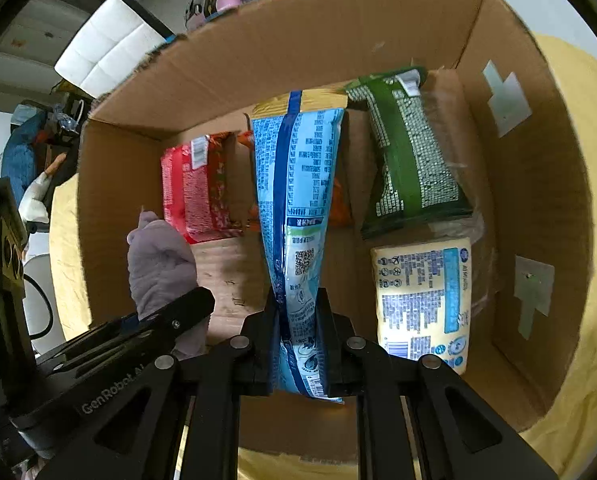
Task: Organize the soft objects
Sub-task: 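Carry the sock and blue stick pack over the box and lower them in, then open both tools to release the sock and stick pack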
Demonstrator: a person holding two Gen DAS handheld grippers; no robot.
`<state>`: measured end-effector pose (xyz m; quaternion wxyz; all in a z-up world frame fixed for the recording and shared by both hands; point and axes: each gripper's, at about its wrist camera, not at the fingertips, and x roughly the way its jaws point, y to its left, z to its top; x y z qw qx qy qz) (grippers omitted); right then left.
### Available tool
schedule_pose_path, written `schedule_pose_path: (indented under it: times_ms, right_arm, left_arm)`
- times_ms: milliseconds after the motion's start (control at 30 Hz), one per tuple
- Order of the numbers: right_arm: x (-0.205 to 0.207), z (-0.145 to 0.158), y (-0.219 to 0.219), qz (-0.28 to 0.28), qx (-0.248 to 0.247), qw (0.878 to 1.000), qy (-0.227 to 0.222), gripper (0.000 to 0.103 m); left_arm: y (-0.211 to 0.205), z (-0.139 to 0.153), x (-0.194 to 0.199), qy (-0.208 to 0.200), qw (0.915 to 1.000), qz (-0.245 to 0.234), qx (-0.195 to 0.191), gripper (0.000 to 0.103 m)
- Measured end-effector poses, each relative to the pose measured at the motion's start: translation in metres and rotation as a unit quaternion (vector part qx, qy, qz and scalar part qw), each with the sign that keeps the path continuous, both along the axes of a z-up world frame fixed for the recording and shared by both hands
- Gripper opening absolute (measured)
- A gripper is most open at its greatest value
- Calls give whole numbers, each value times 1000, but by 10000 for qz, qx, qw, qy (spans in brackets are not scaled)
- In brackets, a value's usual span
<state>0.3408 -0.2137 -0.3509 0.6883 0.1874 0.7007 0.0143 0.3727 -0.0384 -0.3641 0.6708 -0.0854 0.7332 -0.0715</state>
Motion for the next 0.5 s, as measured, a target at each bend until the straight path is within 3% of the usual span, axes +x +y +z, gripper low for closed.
schedule_pose_path:
  times_ms: [200,367,500]
  right_arm:
    - [6,-23,3,157,-2,9995,257,19]
    - [10,-26,6,252,-160,9990,338,39]
    - [6,-22,3,270,-233,9990,257,52]
  left_arm:
    - [-7,-6,-1,74,9997,-96,207,33]
    - [-6,-2,-3,43,9993,-39,358,35]
    - [-2,15,-4,-189,9988,-21,453,42]
